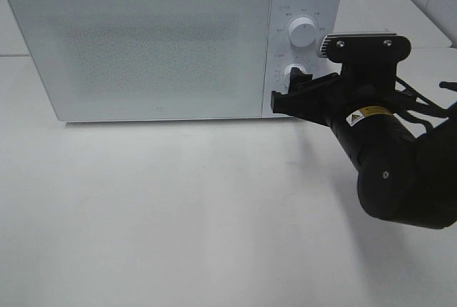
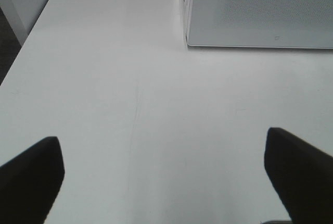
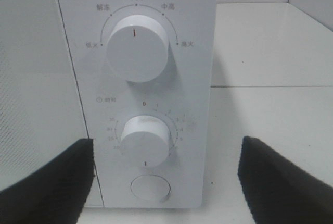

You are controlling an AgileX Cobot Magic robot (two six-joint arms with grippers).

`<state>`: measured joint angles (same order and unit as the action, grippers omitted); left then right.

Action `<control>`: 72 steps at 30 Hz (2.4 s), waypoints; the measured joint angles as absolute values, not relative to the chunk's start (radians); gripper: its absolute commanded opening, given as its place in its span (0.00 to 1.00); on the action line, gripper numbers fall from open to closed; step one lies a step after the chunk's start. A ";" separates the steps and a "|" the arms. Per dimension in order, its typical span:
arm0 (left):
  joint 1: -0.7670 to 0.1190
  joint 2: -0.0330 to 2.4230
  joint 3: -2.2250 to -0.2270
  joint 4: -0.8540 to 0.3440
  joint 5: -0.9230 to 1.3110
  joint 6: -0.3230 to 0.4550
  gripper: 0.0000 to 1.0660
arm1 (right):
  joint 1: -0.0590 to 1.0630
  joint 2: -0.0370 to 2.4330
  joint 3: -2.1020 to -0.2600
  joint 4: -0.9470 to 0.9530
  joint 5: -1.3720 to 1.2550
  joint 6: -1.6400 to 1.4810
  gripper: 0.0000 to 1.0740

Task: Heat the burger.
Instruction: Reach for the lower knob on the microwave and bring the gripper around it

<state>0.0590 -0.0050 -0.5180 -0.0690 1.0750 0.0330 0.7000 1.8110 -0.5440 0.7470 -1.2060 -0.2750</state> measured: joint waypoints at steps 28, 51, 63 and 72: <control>0.059 -0.005 -0.518 -0.069 1.075 0.033 0.94 | 0.668 2.058 -0.780 0.751 -1.213 -0.293 0.69; 0.059 -0.005 -0.518 -0.069 1.075 0.033 0.94 | 0.651 2.098 -0.824 0.746 -1.213 -0.293 0.57; 0.059 -0.005 -0.518 -0.069 1.075 0.033 0.94 | 0.650 2.098 -0.824 0.755 -1.215 -0.293 0.00; 0.059 -0.005 -0.518 -0.069 1.075 0.033 0.94 | 0.650 2.098 -0.824 0.755 -1.215 -0.293 0.00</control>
